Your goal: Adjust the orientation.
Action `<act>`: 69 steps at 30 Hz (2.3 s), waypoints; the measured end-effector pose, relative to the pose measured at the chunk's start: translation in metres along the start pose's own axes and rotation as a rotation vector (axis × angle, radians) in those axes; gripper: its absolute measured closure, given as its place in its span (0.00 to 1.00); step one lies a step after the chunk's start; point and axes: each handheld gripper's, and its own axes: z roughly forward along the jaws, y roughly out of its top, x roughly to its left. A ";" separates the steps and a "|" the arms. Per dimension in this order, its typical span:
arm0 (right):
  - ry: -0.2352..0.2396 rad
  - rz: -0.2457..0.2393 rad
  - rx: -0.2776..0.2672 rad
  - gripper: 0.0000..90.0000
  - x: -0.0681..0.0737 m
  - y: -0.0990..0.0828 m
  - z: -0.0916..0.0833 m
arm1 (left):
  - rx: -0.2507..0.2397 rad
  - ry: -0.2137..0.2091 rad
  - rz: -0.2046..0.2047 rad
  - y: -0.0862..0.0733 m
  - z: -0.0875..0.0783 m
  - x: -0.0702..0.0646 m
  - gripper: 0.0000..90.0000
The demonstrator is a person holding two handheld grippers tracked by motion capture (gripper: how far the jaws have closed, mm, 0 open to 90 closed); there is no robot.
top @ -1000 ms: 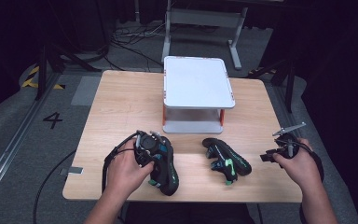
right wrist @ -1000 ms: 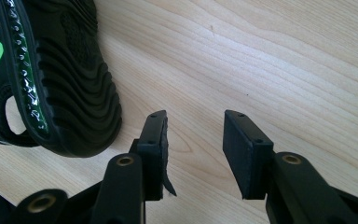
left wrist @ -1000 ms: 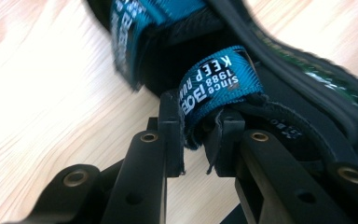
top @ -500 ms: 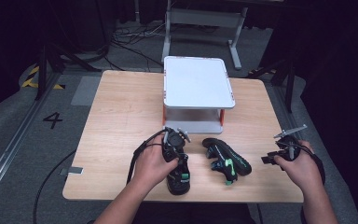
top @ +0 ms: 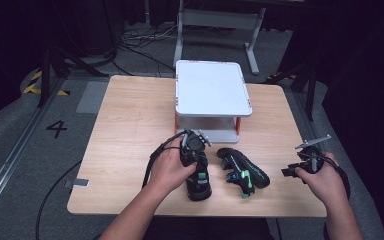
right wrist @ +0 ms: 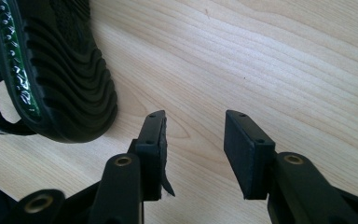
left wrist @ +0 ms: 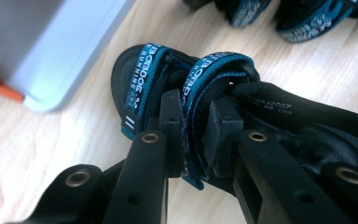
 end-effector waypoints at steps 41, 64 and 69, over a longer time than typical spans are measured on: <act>-0.010 -0.085 -0.057 0.62 0.021 0.003 -0.018 | 0.088 -0.019 -0.111 -0.049 -0.045 0.024 0.38; 0.103 -0.271 -0.013 0.48 0.068 0.020 0.004 | 0.131 0.020 -0.248 -0.098 -0.048 0.054 0.34; 0.090 -0.330 0.036 0.47 0.076 0.025 0.021 | 0.122 0.028 -0.224 -0.095 -0.048 0.047 0.34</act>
